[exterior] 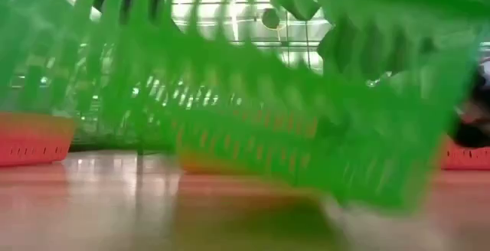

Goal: Stack baskets on shelf by color
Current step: Stack the right green bin on the green bin on the shelf

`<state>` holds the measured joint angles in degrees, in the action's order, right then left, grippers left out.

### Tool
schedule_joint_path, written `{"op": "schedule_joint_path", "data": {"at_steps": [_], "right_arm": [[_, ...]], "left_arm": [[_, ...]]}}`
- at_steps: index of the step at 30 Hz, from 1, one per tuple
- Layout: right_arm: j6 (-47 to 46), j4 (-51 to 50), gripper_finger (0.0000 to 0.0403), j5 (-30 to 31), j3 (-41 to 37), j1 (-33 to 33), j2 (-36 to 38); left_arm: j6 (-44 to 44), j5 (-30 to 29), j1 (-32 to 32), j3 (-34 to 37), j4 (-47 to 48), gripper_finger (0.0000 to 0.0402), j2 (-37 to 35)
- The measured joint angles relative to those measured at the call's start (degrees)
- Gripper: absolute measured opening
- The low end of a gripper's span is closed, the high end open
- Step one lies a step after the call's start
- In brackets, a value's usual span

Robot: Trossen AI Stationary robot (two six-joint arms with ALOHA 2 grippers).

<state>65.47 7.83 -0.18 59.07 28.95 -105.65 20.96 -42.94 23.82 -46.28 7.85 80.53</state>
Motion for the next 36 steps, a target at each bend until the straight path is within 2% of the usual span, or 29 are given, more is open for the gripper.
{"op": "schedule_joint_path", "data": {"at_steps": [3,6,9,18,21,25,29,33,36], "right_arm": [[-5.94,-0.93,0.0006,-5.80,0.02,0.00,1.85],[-12.98,-3.52,0.0007,-13.51,0.00,-0.16,4.36],[-17.28,-6.27,0.0003,-17.54,-0.04,-0.33,7.34],[-28.61,-6.32,0.0001,-17.82,-0.04,-0.50,17.39],[-34.15,-5.06,0.0001,-13.15,-0.04,-0.91,20.15],[-47.98,-3.65,0.0001,0.05,0.00,-2.05,21.09],[-56.73,-5.94,0.0001,6.40,0.15,-3.67,20.57],[-58.95,-10.66,0.0001,15.40,3.86,-4.71,20.53],[-57.08,-15.20,0.0001,21.86,9.32,-5.65,20.55]], "left_arm": [[0.19,-0.13,0.00,0.00,-0.17,0.0136,0.00],[0.58,-0.17,-0.14,0.00,-0.74,0.0136,0.00],[0.60,-0.19,-0.20,0.00,-1.78,0.0136,0.00],[0.55,-0.19,-0.20,0.00,-2.20,0.0136,0.00],[0.56,-0.19,-0.20,0.00,-2.11,0.0136,0.00],[0.90,-0.21,-0.20,0.00,-2.07,0.0136,0.00],[0.92,-0.39,-0.20,0.02,-0.99,0.0136,-1.18],[1.76,-2.55,-0.20,0.02,1.71,0.0136,-3.75],[-2.17,-4.10,-0.71,0.02,3.73,0.0136,-6.79]]}}
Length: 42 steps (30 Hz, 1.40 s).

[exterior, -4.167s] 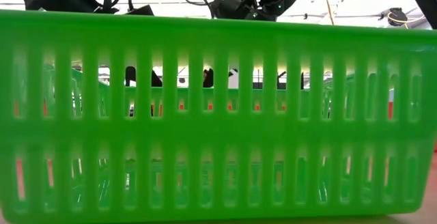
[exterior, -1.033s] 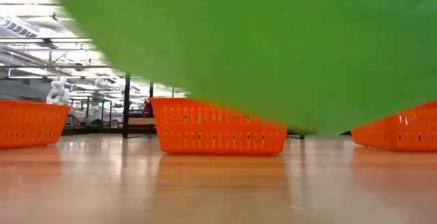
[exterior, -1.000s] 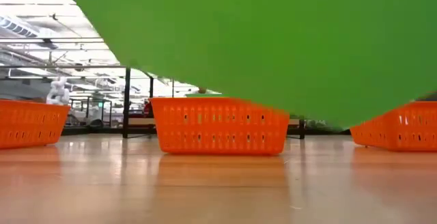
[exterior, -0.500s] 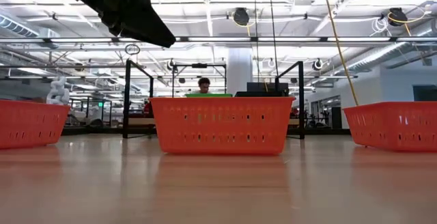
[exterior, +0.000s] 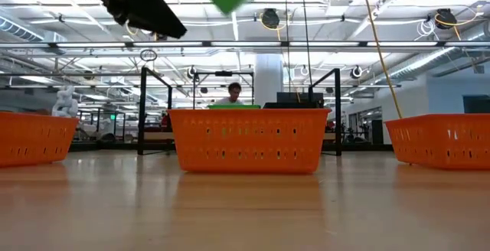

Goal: Stack baskets on shelf by color
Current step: Stack the right green bin on the green bin on the shelf

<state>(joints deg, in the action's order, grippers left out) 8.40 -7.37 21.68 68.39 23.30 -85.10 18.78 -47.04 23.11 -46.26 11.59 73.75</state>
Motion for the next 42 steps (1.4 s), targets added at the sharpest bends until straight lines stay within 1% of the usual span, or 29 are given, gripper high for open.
{"op": "schedule_joint_path", "data": {"at_steps": [3,7,10,12,15,17,19,23,25,27,32,35,40,42], "right_arm": [[-0.02,-7.97,0.0000,3.96,7.02,-2.41,-0.67],[-1.31,-18.44,0.0000,7.86,14.71,-7.45,-2.45],[2.39,-20.02,0.0000,11.81,16.20,-11.15,-2.86],[4.53,-18.55,0.0000,12.80,16.26,-14.59,-2.82],[5.81,-16.41,0.0000,9.08,16.32,-21.45,-3.20],[5.58,-14.06,0.0000,4.35,16.42,-26.78,-4.55],[5.06,-13.74,0.0000,-1.26,16.34,-31.41,-6.28],[2.53,-14.94,0.0000,-9.26,18.93,-38.04,-11.63],[1.67,-16.44,0.0000,-11.65,21.54,-39.23,-14.64],[1.62,-20.76,0.0000,-12.94,24.24,-39.58,-17.68],[2.63,-31.88,0.0000,-13.01,31.47,-39.59,-23.52],[2.83,-35.09,0.0000,-13.18,32.96,-39.61,-24.56],[2.76,-36.99,0.0000,-20.60,33.03,-39.85,-24.65],[2.97,-37.79,0.0000,-21.99,33.03,-39.90,-24.64]], "left_arm": [[-2.25,-1.17,-1.54,0.00,1.23,0.0136,-3.80],[-4.69,-1.85,-3.29,0.00,3.78,0.0136,-10.03],[-5.06,-3.10,-4.41,0.00,5.88,0.0136,-14.66],[-5.57,-4.68,-5.14,0.00,7.24,0.0136,-17.39],[-6.38,-6.60,-5.83,0.00,8.42,0.0136,-20.00],[-6.83,-7.37,-6.41,0.00,9.02,0.0136,-20.82],[-6.85,-7.59,-7.12,0.00,9.41,0.0136,-21.06],[-6.17,-7.64,-7.86,0.00,10.78,0.0136,-20.35],[-6.74,-7.74,-8.36,0.02,11.09,0.0136,-19.87],[-7.23,-8.18,-8.95,0.02,11.03,0.0136,-19.60],[-7.47,-8.27,-10.36,0.02,11.75,0.0136,-19.49],[-6.69,-8.14,-10.89,0.02,12.87,0.0136,-19.46],[-5.07,-8.12,-10.88,0.02,13.52,0.0136,-19.38],[-4.76,-8.10,-10.88,0.02,13.52,0.0136,-19.38]]}}
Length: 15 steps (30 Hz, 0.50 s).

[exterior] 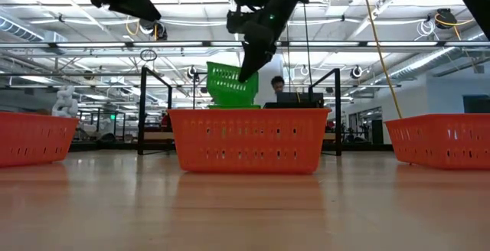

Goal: Stack baskets on shelf by color
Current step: Stack the right green bin on the green bin on the shelf

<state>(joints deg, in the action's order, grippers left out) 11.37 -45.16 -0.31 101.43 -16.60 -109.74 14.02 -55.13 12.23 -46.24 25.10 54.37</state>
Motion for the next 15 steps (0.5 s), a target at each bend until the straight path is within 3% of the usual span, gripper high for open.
{"op": "schedule_joint_path", "data": {"at_steps": [15], "right_arm": [[1.74,-0.06,0.0000,0.73,0.00,-0.13,-0.02]], "left_arm": [[0.35,0.16,0.72,0.00,0.00,0.0136,0.00]]}}
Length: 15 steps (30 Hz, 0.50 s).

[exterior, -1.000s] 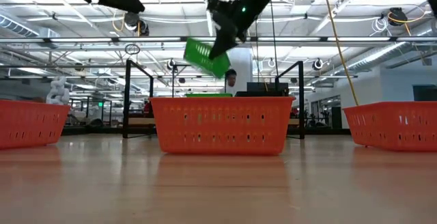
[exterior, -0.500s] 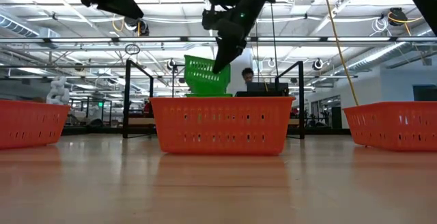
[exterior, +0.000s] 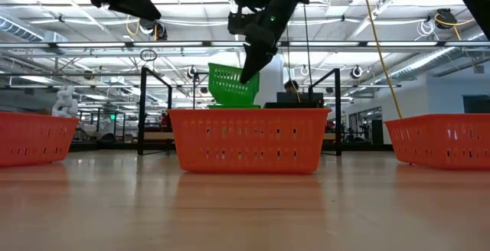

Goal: Stack baskets on shelf by color
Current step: Stack the right green bin on the green bin on the shelf

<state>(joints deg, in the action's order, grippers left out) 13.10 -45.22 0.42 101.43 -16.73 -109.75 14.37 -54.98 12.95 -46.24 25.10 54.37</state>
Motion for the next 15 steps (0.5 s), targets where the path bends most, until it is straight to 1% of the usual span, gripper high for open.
{"op": "schedule_joint_path", "data": {"at_steps": [4,9,15], "right_arm": [[0.03,-0.85,0.0000,2.72,0.00,-0.04,0.00],[0.00,-1.69,0.0004,2.59,-0.02,-0.50,0.00],[-1.33,-1.33,0.0023,2.50,-0.02,-0.50,0.00]], "left_arm": [[0.09,0.54,-0.02,0.00,0.10,0.0136,0.00],[0.18,0.70,-0.02,0.00,0.11,0.0136,0.00],[0.78,0.68,-0.02,0.00,0.15,0.0136,0.00]]}}
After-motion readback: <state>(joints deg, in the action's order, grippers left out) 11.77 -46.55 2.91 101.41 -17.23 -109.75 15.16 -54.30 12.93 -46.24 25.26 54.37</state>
